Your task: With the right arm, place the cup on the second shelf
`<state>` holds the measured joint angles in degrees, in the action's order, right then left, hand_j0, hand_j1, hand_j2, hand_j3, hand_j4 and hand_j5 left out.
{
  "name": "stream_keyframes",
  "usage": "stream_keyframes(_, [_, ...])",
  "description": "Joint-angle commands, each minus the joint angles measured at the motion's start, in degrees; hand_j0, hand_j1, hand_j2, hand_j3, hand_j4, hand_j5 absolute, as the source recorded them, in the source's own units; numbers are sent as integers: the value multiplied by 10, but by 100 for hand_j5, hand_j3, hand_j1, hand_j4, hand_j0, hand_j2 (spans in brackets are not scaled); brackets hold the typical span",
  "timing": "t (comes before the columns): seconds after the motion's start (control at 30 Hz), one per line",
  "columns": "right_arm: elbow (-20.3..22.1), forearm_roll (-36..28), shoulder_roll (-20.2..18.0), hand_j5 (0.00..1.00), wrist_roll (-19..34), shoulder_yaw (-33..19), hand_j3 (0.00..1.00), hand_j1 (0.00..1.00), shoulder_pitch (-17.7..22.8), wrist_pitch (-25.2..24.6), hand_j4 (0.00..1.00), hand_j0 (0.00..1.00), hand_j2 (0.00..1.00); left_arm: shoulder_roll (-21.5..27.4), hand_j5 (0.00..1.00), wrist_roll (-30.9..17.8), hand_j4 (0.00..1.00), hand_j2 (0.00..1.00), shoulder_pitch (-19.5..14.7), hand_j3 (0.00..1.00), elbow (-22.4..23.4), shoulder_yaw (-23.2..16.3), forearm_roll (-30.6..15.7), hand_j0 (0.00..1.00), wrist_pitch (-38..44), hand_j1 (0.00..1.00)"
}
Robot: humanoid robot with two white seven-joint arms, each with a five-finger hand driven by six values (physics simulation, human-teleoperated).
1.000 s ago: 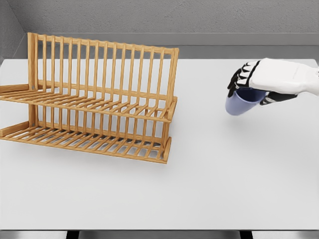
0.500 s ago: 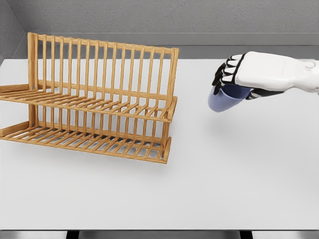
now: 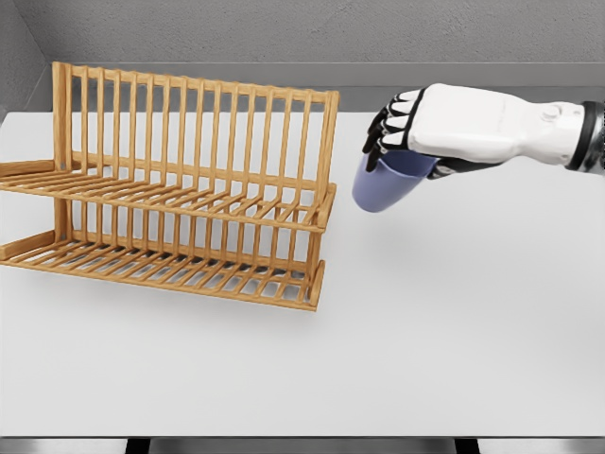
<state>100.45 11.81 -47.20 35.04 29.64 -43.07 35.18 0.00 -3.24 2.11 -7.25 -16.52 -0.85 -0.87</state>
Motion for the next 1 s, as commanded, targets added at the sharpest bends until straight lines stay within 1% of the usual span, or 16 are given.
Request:
stream_keyframes(0.0, [0,-3,6,60,0,0,60,60,0,-2,60,60,60,0,100,0,100,100,0,100,0,0,0,100,1,100])
stream_keyframes(0.17, [0,-2,30,60,0,1,60,60,-11,-2,60,60,60,0,100,0,100,100,1,100,0,0,0,100,1,100])
stream_keyframes(0.5, [0,-2,49,60,0,2,60,60,-28,-2,60,60,60,0,100,0,100,100,0,100,0,0,0,100,0,100])
stream_keyframes(0.6, [0,-2,53,60,0,10,60,60,-37,-2,60,60,60,0,100,0,100,100,0,100,0,0,1,100,0,100])
stream_keyframes(0.7, [0,-2,64,60,0,23,60,60,-48,-2,60,60,60,0,100,0,100,100,0,100,0,0,1,100,0,100])
stream_keyframes(0.97, [0,-1,80,60,0,39,60,60,-64,-2,60,60,60,0,100,0,100,100,0,100,0,0,0,100,0,100])
